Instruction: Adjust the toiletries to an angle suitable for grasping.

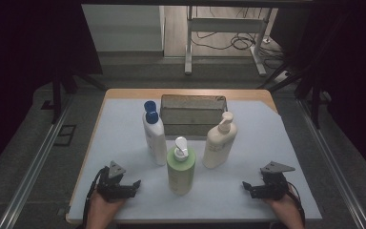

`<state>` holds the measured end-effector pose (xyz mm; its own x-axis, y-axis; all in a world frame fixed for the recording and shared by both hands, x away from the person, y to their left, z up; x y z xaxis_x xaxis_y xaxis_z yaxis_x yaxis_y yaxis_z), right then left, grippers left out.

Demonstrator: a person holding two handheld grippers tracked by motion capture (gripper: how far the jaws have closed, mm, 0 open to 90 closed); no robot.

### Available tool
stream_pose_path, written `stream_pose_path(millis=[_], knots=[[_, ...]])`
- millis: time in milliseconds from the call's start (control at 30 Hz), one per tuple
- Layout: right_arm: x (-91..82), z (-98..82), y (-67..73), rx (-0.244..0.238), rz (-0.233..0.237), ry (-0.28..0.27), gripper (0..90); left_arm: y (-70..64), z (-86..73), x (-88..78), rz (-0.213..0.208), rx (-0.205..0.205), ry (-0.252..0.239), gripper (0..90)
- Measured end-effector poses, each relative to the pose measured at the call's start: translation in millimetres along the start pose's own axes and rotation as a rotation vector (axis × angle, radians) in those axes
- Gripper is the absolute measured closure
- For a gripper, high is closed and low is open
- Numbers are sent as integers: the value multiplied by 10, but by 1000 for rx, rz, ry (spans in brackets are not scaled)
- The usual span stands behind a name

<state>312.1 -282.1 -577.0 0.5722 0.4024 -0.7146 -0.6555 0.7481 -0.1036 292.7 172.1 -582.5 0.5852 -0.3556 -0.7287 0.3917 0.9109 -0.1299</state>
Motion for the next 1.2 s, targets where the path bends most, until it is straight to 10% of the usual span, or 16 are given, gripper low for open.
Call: stream_pose_path(millis=[1200], knots=[[-50,9,-21,-4,10,14,133,2,0,1,-3,-1,1,124]])
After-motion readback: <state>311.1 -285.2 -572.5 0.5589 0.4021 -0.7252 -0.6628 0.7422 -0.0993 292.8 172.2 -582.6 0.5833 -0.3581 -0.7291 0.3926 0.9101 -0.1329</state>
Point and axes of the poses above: each handheld gripper's, and its own axes: x roughly forward along the jaws, z roughly out of its top, y roughly to its left, the point moved 8 cm from there along x, roughly forward along the jaws, and after that the axes turned 9 degrees about -x, right-handed, at the moved point
